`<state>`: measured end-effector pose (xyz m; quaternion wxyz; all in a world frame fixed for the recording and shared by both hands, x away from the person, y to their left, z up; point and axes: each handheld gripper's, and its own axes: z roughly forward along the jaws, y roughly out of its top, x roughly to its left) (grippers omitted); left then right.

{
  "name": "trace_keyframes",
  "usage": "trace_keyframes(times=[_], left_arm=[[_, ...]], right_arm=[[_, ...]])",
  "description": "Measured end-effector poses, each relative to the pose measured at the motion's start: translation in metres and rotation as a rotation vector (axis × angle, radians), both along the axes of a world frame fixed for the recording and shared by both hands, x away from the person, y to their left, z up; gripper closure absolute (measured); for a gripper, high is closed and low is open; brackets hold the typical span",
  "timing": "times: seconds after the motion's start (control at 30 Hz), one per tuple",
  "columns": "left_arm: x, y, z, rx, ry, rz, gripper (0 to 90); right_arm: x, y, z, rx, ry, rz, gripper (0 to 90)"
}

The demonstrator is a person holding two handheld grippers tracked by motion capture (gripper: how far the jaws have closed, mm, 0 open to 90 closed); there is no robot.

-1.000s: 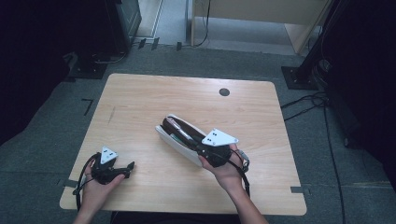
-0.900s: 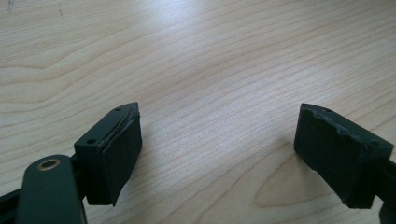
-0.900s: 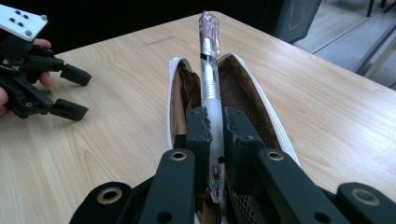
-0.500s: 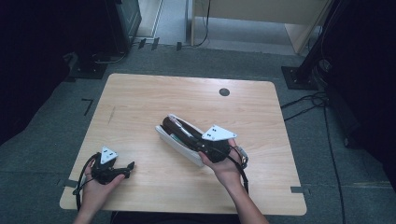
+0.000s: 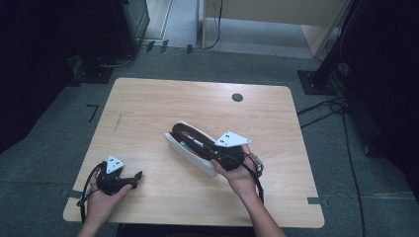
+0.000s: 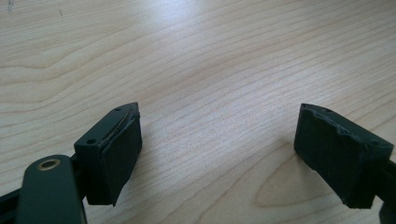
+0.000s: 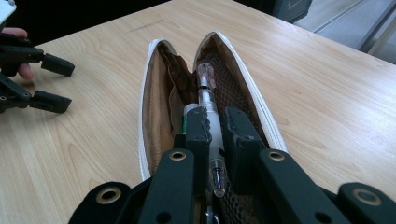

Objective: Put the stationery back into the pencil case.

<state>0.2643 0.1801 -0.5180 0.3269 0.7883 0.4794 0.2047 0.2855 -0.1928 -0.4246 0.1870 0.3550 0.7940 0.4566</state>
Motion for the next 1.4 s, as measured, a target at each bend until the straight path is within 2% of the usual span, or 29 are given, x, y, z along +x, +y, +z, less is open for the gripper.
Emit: trace_keyframes(times=[0.37, 0.67, 1.1, 1.2, 1.3, 1.4], left_arm=[[0.000, 0.000, 0.000, 0.000, 0.000, -0.001, 15.4], [0.000, 0.000, 0.000, 0.000, 0.000, -0.001, 15.5], [0.000, 0.000, 0.000, -0.001, 0.000, -0.001, 15.4], [0.000, 0.000, 0.000, -0.001, 0.001, 0.000, 15.5], [0.000, 0.000, 0.000, 0.000, 0.000, -0.001, 15.4], [0.000, 0.000, 0.000, 0.002, -0.001, -0.001, 15.5]], right_arm=[[0.006, 0.008, -0.002, 0.000, 0.007, 0.003, 80.6], [0.013, 0.011, -0.006, 0.003, 0.037, -0.016, 79.7], [0.006, 0.002, -0.001, 0.030, 0.013, -0.025, 78.4], [0.004, -0.002, 0.001, 0.045, 0.005, -0.036, 75.0], [0.001, -0.006, 0.003, 0.061, -0.023, -0.055, 66.1], [-0.004, -0.011, 0.008, 0.088, -0.053, -0.076, 48.9]])
